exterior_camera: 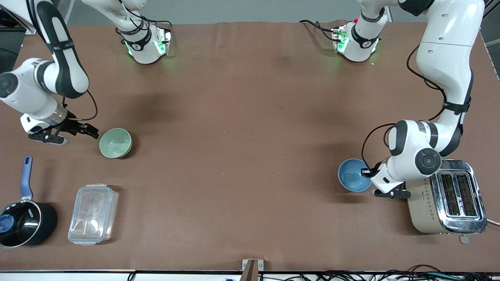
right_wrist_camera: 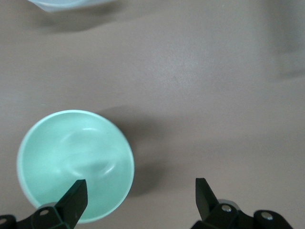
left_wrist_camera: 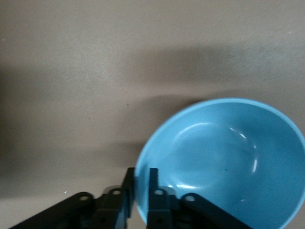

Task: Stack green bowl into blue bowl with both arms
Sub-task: 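Grasp the blue bowl with the left gripper while the right gripper grasps the green bowl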

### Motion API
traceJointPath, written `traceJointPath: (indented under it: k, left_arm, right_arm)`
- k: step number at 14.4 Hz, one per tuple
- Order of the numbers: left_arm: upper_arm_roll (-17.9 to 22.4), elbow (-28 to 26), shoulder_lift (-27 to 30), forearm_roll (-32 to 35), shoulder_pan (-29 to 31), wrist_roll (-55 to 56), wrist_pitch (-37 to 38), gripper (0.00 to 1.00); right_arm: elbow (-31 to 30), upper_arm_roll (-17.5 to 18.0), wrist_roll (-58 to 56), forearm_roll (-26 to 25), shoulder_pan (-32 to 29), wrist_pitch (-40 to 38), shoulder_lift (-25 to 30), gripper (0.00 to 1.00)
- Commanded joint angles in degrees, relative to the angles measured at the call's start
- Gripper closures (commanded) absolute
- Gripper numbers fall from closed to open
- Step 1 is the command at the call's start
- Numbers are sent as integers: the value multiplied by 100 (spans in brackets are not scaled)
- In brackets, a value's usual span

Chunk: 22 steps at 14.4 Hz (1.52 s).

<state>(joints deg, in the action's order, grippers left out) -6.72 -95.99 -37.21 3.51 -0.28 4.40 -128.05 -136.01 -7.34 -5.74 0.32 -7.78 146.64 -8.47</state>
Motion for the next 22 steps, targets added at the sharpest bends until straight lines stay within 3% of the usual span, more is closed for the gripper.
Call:
traceJointPath:
  k: [1, 4, 5, 8, 12, 15, 19, 22]
  left_arm:
    - [-84, 142, 82, 115, -43, 157, 61, 100]
    - [-452, 334, 389, 80, -42, 236, 394, 100]
    - [-645, 483, 416, 71, -43, 410, 552, 100]
    - [-1208, 862, 338, 150, -313, 1568, 861, 100]
    - [-1209, 1003, 66, 123, -1245, 2668, 800, 100]
    - [-1209, 1073, -181, 124, -1746, 3275, 511, 100]
    - [-1192, 1065, -427, 132, -2230, 3918, 97, 100]
    - [-1200, 1065, -602, 124, -2397, 4287, -131, 100]
  right_arm:
    - [22, 101, -6, 29, 48, 399, -444, 0]
    - [13, 118, 3, 82, 84, 558, -568, 3]
    - [-65, 127, 11, 83, 92, 637, -594, 9]
    - [-259, 136, 29, 91, 145, 1015, -603, 48]
    - [-259, 136, 46, 397, 197, 1217, -708, 71]
    - [-259, 127, 46, 645, 295, 1122, -674, 96]
    - [248, 136, 55, 645, 356, -228, -51, 100]
    - [1257, 153, 222, 662, 391, -1791, 196, 100]
